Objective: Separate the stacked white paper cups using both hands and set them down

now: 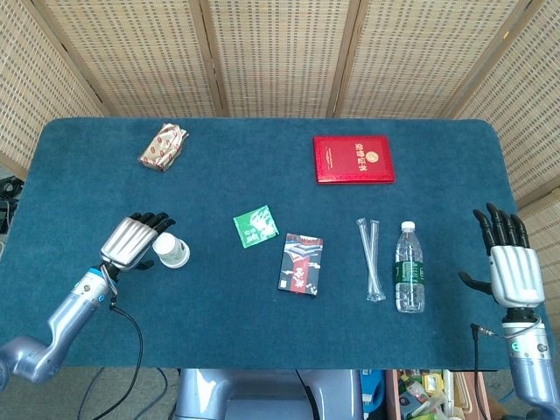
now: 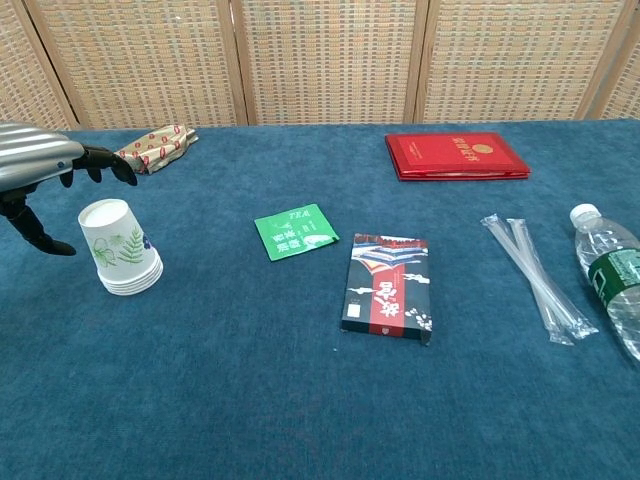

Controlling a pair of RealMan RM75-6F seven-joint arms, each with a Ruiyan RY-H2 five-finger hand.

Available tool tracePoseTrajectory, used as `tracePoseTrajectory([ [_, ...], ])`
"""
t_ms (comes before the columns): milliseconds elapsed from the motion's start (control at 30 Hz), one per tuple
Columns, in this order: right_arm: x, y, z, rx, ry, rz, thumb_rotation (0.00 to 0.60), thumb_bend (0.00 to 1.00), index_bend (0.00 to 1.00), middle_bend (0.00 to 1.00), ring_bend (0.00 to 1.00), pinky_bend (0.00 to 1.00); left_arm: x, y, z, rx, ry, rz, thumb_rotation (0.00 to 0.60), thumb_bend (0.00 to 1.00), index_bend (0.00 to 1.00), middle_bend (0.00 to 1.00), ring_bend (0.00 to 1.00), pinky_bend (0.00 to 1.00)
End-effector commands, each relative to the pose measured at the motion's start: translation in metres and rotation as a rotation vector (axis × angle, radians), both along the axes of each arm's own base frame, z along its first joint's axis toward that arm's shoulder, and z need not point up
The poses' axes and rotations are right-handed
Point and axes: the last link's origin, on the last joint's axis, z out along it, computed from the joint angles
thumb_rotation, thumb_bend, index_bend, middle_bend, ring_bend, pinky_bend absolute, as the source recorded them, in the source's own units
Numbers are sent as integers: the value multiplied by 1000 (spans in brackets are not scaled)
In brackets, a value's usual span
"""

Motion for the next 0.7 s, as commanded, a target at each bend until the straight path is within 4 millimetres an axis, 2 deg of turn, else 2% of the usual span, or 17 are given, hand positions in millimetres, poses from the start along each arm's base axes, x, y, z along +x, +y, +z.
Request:
tracePoseTrajectory([
  [33,-1,0,1,-1,-3,-2,600,0,0,0,0,0,-1,1,-4,-5,8,-2,600,169,249,253,288,363],
  [167,-1,-1,1,1,-5,-5,600,0,0,0,0,0,-1,5,-9,-7,18,-8,600,169,260,259,294,369],
  [333,-2,-2,1,3,-9,-9,600,0,0,0,0,0,1,7,-16,-12,16,-17,600,169,343,351,386,433],
  [533,-2,-2,1,4,-15,-10,600,0,0,0,0,0,3,9,-20,-3,7,-33,600,169,426,421,452,485],
  [700,-3,-2,1,10,-18,-10,600,0,0,0,0,0,3,11,-21,11,-48,-22,600,169,457,447,479,504],
])
